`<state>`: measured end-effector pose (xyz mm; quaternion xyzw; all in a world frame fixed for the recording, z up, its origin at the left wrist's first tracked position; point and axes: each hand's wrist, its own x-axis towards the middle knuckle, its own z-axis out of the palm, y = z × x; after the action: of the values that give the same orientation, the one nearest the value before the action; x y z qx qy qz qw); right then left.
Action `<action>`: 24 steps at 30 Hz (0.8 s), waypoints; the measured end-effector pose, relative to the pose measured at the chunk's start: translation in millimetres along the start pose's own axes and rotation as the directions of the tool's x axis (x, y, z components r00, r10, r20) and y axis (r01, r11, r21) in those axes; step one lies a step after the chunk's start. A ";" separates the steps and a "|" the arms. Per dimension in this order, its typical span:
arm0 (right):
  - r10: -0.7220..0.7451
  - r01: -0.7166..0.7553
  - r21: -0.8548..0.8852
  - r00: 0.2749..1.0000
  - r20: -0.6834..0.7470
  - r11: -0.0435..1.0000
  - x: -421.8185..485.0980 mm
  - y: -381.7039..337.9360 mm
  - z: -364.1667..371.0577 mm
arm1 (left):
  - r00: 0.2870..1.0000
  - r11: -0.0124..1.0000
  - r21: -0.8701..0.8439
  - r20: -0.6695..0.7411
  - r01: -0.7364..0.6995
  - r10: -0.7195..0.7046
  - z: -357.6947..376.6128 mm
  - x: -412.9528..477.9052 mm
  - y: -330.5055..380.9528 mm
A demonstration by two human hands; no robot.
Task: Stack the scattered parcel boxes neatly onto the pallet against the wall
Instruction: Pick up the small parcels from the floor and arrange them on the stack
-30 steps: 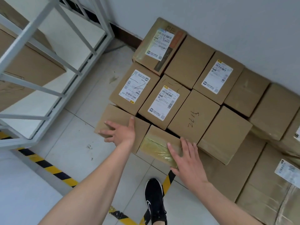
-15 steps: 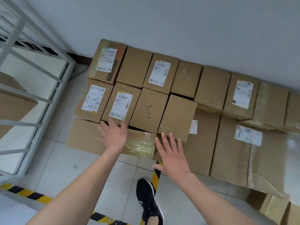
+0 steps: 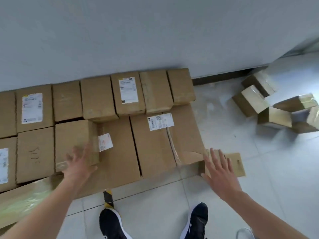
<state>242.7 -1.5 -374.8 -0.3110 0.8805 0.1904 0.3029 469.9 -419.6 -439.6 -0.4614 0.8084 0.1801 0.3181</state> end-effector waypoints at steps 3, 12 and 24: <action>0.106 -0.108 0.040 0.993 0.043 0.993 -4.4 47.3 45.7 | 1.000 0.999 0.034 -0.008 0.015 -0.015 8.6 14.1 -3.8; 0.172 -0.199 0.362 0.979 0.105 0.911 -25.6 82.8 80.8 | 0.999 0.999 0.020 0.024 0.044 -0.045 18.6 -56.0 165.8; 0.351 -0.279 0.542 0.936 -0.031 0.793 -60.1 357.6 9.7 | 0.869 0.875 -0.011 0.109 -0.484 0.482 37.1 -235.5 614.5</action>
<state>47.0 292.0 -290.3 -0.0758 0.9557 -0.0322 0.2826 41.6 63.9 -308.0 -0.2316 0.8810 0.2718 0.3102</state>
